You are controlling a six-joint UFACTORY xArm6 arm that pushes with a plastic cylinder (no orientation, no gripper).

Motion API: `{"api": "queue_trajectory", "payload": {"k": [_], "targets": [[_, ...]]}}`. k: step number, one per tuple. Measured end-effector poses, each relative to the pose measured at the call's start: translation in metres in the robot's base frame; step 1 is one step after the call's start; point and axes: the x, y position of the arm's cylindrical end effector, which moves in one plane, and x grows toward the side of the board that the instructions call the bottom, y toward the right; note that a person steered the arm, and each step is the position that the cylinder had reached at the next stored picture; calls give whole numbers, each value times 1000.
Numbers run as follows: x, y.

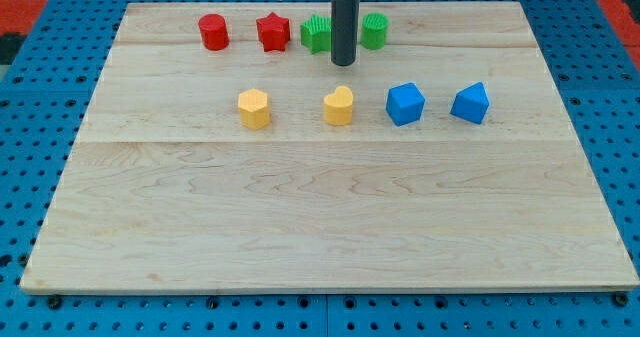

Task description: Nudge the yellow hexagon slightly down

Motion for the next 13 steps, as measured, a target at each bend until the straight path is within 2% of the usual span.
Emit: {"api": "queue_trajectory", "payload": {"k": [4,6,7,10,13], "targets": [[3,1],[-5,-119],[-5,-142],[4,-147],[48,-140]]}}
